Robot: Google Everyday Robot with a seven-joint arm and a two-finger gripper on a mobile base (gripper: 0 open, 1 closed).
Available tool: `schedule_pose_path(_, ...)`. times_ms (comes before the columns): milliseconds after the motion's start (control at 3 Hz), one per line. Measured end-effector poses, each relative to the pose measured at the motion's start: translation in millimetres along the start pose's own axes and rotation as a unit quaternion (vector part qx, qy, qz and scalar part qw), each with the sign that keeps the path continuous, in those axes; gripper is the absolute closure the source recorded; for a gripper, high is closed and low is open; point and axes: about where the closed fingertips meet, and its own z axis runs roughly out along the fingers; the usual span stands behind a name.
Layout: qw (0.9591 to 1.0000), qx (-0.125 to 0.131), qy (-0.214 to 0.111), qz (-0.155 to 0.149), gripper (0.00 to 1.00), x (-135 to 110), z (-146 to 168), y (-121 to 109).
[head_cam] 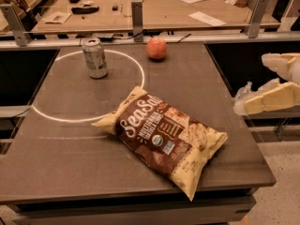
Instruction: Pick 7up can
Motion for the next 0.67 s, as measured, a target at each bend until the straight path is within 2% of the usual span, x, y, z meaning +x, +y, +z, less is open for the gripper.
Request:
schedule_pose_path(333,0.9996,0.011,-0.021,0.017,0.00,0.0,13.0,-8.8)
schedule_pose_path(667,0.9980,0.017,-0.025,0.055,0.00,3.1,37.8,-26.6)
